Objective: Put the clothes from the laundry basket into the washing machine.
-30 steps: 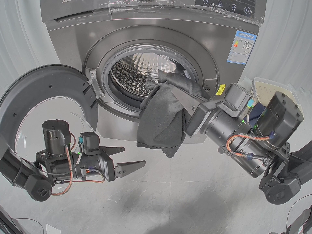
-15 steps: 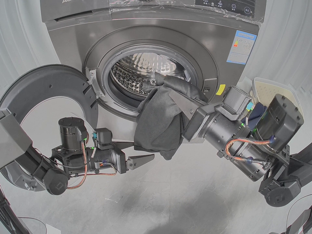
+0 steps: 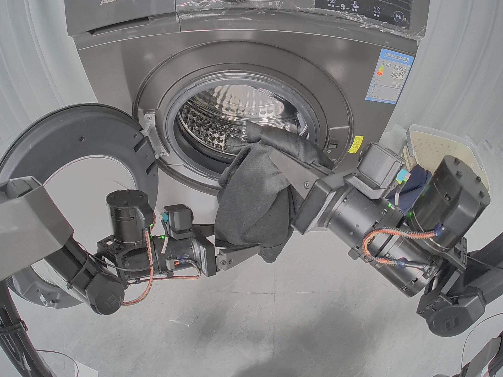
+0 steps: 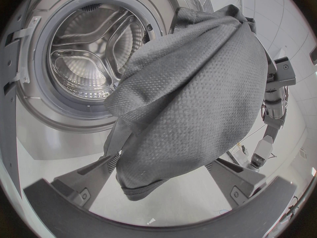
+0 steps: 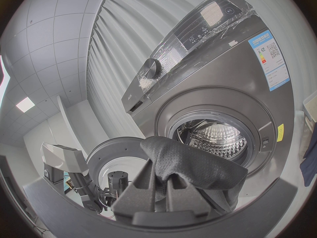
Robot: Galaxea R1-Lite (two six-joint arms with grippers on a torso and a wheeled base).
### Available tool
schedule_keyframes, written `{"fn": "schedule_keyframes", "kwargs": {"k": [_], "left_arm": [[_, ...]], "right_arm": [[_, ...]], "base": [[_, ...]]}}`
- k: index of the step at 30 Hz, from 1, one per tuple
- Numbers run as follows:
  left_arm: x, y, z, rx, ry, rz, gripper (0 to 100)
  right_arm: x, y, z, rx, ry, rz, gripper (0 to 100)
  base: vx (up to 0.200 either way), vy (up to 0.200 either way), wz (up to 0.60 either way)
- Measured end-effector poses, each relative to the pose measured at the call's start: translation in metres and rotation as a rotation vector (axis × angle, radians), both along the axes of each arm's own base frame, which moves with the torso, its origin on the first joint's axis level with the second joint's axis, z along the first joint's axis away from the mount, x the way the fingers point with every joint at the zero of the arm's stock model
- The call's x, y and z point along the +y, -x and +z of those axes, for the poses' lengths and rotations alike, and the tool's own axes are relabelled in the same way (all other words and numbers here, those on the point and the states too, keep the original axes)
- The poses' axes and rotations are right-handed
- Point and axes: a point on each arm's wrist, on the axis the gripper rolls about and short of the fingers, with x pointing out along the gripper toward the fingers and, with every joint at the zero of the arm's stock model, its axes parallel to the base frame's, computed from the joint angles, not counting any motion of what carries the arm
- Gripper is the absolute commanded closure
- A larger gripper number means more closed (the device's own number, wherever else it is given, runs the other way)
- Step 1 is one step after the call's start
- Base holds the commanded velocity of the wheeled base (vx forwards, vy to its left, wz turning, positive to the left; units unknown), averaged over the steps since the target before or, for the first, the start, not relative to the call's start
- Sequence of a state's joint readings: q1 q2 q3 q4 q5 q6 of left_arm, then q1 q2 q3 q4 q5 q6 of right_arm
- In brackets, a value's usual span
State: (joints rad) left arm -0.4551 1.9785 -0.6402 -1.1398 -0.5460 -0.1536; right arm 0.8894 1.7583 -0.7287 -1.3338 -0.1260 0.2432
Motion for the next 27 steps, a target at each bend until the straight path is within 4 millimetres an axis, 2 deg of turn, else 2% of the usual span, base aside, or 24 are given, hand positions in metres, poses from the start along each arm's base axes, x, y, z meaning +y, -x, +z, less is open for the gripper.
{"fn": "schedule_keyframes", "kwargs": {"k": [2, 3, 10, 17, 24, 25, 27], "left_arm": [[-0.002, -0.001, 0.0, -0.013, 0.007, -0.004, 0], [-0.003, -0.002, 0.001, -0.027, 0.015, -0.005, 100], [-0.008, -0.005, -0.001, -0.061, 0.04, -0.005, 100], [-0.009, 0.001, 0.0, -0.065, 0.052, -0.009, 100], [-0.008, 0.036, 0.008, -0.075, 0.061, -0.059, 100], [-0.008, 0.041, 0.011, -0.08, 0.066, -0.067, 100], [-0.007, 0.054, 0.018, -0.094, 0.076, -0.086, 100]], "right_arm": [[0.0, 0.0, 0.0, 0.0, 0.0, 0.001, 100], [0.0, 0.0, 0.0, 0.0, 0.0, 0.001, 100], [0.0, 0.0, 0.0, -0.007, -0.011, -0.001, 100], [0.0, 0.0, -0.004, 0.002, 0.0, -0.001, 100], [-0.003, 0.0, -0.01, 0.015, 0.021, -0.001, 100], [-0.003, 0.0, -0.011, 0.018, 0.025, -0.001, 0], [-0.003, -0.001, -0.014, 0.024, 0.034, -0.001, 0]], "base": [[0.0, 0.0, 0.0], [0.0, 0.0, 0.0], [0.0, 0.0, 0.0], [0.0, 0.0, 0.0], [0.0, 0.0, 0.0], [0.0, 0.0, 0.0], [0.0, 0.0, 0.0]]}}
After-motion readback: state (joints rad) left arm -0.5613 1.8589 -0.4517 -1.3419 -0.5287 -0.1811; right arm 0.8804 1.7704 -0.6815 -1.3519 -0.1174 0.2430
